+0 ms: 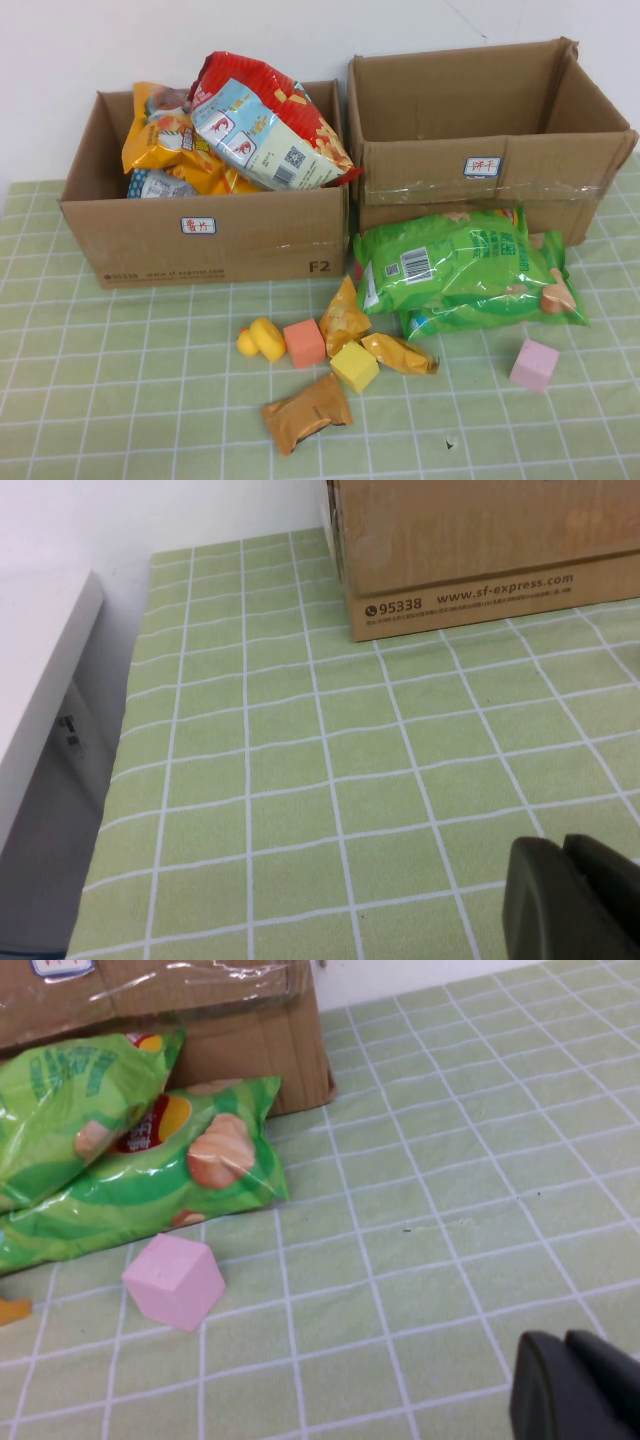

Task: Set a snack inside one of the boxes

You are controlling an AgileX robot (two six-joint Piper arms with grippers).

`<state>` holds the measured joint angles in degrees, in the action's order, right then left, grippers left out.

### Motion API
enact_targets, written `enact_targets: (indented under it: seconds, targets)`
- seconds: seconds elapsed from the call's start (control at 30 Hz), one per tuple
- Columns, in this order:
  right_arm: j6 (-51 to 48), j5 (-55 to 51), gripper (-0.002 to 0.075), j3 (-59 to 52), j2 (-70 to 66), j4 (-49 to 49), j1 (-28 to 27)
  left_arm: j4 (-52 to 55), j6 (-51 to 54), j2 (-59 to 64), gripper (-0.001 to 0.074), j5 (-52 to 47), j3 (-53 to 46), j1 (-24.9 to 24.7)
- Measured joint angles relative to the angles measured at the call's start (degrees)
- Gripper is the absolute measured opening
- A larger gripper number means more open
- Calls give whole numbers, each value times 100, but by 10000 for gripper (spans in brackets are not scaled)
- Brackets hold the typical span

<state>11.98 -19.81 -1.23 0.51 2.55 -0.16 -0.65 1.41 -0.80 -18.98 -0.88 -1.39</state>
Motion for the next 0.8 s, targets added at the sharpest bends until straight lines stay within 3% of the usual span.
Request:
enact_targets:
  seconds: [0.43,0.8]
  targets:
    - [0,-14,-2,0,0,66,265,0,0,0,-1,-10,0,0]
    - [-838,-14,-2,0,0,78,279,0,0,0,-3,-10,0,0]
